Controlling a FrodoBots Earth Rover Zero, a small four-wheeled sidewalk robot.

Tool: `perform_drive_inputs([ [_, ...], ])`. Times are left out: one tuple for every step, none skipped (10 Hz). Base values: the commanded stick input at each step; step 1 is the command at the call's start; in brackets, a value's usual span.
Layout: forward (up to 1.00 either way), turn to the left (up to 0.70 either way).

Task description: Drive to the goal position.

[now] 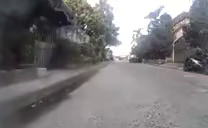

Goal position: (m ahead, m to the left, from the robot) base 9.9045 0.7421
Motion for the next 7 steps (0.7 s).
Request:
perform_drive_inputs([
  [1.00,-0.39],
  [1.00,-0.39],
  [1.00,-0.39],
  [1.00,-0.39],
  [1.00,-0.39],
  [1.00,-0.39],
  [1.00,-0.35],
])
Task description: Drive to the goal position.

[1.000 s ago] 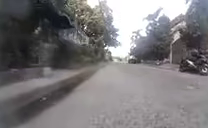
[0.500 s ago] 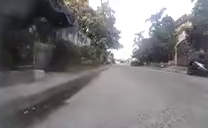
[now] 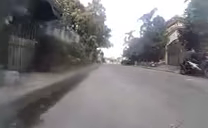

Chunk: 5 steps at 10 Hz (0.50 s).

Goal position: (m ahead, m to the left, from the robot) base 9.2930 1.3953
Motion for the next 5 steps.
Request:
perform_drive_inputs([
  [1.00,-0.24],
  [1.00,-0.14],
  [1.00,-0.03],
  [1.00,0.01],
  [1.00,0.01],
])
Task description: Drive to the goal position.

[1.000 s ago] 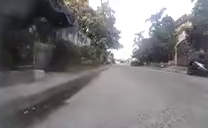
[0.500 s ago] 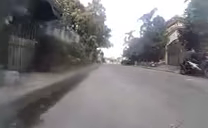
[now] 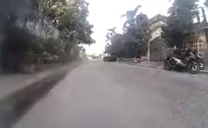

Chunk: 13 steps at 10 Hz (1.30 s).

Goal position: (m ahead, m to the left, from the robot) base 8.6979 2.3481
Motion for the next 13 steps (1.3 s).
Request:
perform_drive_inputs([
  [1.00,0.01],
  [1.00,0.01],
  [1.00,0.01],
  [1.00,0.01],
  [1.00,0.01],
  [1.00,0.01],
  [1.00,0.01],
  [1.00,0.02],
  [1.00,0.20],
  [1.00,0.38],
  [1.00,0.41],
  [1.00,0.18],
  [1.00,0.01],
])
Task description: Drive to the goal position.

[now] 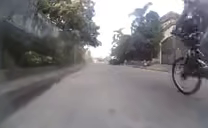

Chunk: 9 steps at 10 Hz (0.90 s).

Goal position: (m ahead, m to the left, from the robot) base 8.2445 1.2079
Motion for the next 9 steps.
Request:
perform_drive_inputs([
  [1.00,0.01],
  [1.00,0.01],
  [1.00,0.01],
  [1.00,0.01],
  [1.00,0.01],
  [1.00,0.01],
  [1.00,0.01],
  [1.00,0.01],
  [1.00,0.01],
])
